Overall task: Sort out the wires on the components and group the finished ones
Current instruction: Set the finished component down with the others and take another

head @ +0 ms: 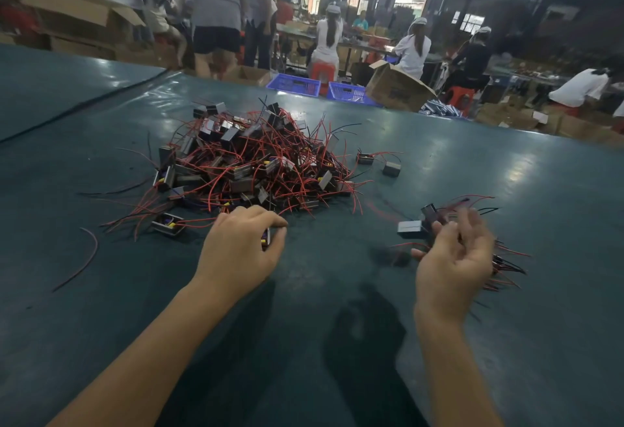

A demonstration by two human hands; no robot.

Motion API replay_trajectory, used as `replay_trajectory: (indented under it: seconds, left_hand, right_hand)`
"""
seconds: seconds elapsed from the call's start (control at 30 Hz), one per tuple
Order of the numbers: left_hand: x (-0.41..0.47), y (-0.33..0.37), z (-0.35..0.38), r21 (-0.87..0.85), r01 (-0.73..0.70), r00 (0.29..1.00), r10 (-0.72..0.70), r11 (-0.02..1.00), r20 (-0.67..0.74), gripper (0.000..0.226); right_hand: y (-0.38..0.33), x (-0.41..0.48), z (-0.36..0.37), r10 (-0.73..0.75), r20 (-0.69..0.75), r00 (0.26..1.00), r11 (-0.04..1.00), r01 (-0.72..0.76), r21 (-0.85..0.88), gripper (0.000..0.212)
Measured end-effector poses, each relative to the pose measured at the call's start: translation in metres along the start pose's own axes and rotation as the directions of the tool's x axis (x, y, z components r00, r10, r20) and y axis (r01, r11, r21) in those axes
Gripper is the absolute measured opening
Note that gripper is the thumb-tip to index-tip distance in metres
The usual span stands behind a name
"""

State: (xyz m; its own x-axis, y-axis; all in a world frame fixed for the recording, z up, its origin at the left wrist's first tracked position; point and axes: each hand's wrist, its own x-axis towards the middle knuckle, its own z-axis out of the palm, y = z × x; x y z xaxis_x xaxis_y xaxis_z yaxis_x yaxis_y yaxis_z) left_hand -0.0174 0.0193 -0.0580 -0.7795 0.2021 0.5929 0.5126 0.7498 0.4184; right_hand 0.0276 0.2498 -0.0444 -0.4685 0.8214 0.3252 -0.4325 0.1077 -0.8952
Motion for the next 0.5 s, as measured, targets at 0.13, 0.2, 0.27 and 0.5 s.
replay_trajectory:
  seconds: [0.13,0.2,0.27,0.5]
  left_hand:
    - [-0.002,-0.013,0.007,0.226,0.122,0.971,-0.163,0.967,0.174,0.038]
    - [-0.003,-0.018,0.011,0.33,0.121,0.947,-0.208,0.936,0.244,0.051]
    - [-0.004,-0.02,0.014,0.359,0.107,0.946,-0.206,0.927,0.251,0.054]
    - [-0.004,-0.011,0.013,0.061,0.074,0.973,-0.085,0.995,0.214,0.068]
  right_hand:
    - [0.011,-0.002,0.001,0.104,0.147,0.984,0.986,-0.083,-0.142,0.055]
    - [0.014,-0.005,0.003,0.125,0.227,0.966,0.978,-0.082,-0.189,0.057]
    - [0.016,-0.009,0.004,0.148,0.281,0.948,0.972,-0.087,-0.219,0.057]
    - [0.019,-0.02,0.009,0.2,0.411,0.889,0.957,-0.087,-0.278,0.032]
